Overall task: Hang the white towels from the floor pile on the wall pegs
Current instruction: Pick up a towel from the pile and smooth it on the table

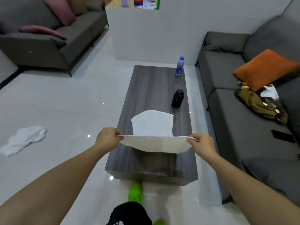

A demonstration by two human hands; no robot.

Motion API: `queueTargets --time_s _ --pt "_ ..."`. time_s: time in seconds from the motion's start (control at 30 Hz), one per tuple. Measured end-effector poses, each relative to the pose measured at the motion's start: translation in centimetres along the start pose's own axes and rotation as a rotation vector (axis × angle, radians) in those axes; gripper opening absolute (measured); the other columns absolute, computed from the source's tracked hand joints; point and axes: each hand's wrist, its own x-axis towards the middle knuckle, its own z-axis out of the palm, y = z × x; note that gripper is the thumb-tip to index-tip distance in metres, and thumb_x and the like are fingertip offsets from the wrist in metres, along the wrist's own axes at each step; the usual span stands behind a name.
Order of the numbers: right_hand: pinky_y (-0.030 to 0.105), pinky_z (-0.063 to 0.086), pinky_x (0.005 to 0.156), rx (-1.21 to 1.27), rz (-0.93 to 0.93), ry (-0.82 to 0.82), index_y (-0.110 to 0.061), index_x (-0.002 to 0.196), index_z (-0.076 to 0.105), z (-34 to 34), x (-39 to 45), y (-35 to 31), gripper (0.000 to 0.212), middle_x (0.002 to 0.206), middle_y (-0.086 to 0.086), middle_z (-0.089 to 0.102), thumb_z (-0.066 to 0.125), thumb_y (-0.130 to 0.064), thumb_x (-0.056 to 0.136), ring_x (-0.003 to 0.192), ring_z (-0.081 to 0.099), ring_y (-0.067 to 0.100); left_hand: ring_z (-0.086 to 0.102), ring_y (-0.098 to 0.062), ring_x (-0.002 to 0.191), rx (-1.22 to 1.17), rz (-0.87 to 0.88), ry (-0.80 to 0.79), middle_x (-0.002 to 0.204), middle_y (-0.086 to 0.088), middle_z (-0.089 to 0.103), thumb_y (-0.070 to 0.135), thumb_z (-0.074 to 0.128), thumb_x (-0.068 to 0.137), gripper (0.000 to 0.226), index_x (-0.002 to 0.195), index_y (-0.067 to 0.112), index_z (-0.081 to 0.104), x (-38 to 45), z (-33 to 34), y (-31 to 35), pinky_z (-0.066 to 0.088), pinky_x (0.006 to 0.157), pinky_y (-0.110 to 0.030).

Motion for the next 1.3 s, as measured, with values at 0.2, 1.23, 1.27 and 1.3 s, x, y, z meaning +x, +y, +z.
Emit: queueTargets --time_s 0.2,1.23,1.27,1.3 --pt "0.038 0.055 0.081 -0.035 0.099 -0.063 -0.015 0.099 0.076 3.1 2.3 1.7 0.018 0.087 0.0 0.07 0.068 -0.029 0.091 0.086 0.064 0.021 0.059 -0.013 0.067 0.0 -0.05 -0.115 0.072 0.005 0.064 0.032 0.064 0.089 0.018 0.073 0.025 0.069 3.1 3.6 -1.8 0.051 0.062 -0.028" --pt "0.031 0.045 0.085 0.089 -0.506 0.592 -0.018 0.095 0.076 -27.6 23.6 -32.0 0.015 0.093 -0.001 0.071 0.067 -0.028 0.091 0.093 0.062 0.021 0.05 -0.019 0.077 -0.035 0.422 0.765 0.092 -0.006 0.072 0.028 0.065 0.09 0.014 0.093 0.019 0.076 22.7 -39.1 22.5 0.039 0.068 -0.031" --pt "0.032 0.047 0.085 0.079 -0.502 0.562 -0.016 0.096 0.076 -26.7 22.9 -30.8 0.015 0.093 0.001 0.072 0.067 -0.028 0.091 0.093 0.063 0.022 0.053 -0.019 0.079 -0.044 0.412 0.751 0.092 -0.005 0.072 0.027 0.066 0.089 0.013 0.093 0.02 0.076 22.0 -37.7 21.9 0.041 0.069 -0.031" --pt "0.033 0.048 0.085 0.062 -0.5 0.538 -0.015 0.097 0.076 -25.7 22.3 -29.4 0.016 0.094 0.004 0.073 0.068 -0.027 0.09 0.093 0.064 0.024 0.056 -0.018 0.081 -0.058 0.395 0.723 0.092 -0.003 0.072 0.026 0.066 0.089 0.011 0.091 0.021 0.076 21.3 -36.1 21.2 0.043 0.07 -0.031"
